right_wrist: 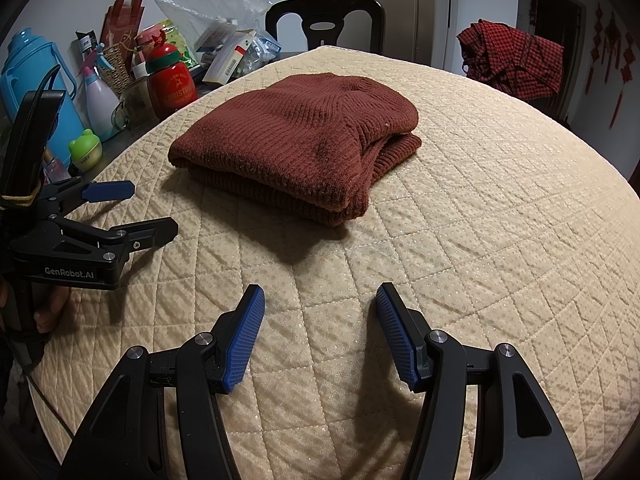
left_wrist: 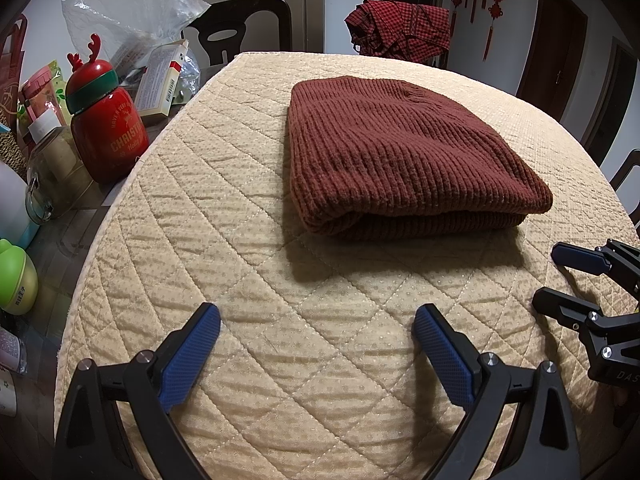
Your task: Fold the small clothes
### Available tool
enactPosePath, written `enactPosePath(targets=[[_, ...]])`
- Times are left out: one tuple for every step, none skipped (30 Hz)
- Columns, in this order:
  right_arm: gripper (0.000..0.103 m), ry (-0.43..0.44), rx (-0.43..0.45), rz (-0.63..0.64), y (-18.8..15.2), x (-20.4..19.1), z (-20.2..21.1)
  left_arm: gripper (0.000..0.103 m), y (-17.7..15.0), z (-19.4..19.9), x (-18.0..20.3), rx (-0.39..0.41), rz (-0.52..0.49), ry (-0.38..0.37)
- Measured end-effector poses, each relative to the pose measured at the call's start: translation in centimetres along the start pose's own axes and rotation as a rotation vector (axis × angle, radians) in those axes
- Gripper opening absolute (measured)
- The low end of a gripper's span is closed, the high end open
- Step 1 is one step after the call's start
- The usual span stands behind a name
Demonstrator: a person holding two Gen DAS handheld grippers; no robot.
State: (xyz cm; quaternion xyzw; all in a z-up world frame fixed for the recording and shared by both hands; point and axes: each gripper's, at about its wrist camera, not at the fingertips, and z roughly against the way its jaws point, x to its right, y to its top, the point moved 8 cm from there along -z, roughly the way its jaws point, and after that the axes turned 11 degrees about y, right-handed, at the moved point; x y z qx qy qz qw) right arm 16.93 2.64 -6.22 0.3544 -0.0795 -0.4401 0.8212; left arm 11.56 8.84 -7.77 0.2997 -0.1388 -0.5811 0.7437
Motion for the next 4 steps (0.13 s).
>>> enactPosePath(targets=[[0.058, 0.0, 0.0, 0.0, -0.01, 0.07, 0.02, 0.099, 0.0, 0.0, 0.02, 0.0, 0.0, 0.0], [0.058, 0.001, 0.0, 0.0, 0.0, 0.02, 0.01, 0.099, 0.0, 0.0, 0.01, 0.0, 0.0, 0.0], [0.059, 0.0, 0.0, 0.0, 0.0, 0.01, 0.0, 0.099, 0.01, 0.0, 0.01, 0.0, 0.0, 0.0], [0.059, 0.0, 0.0, 0.0, -0.01, 0.0, 0.0, 0.099, 0.01, 0.0, 0.01, 0.0, 0.0, 0.0]])
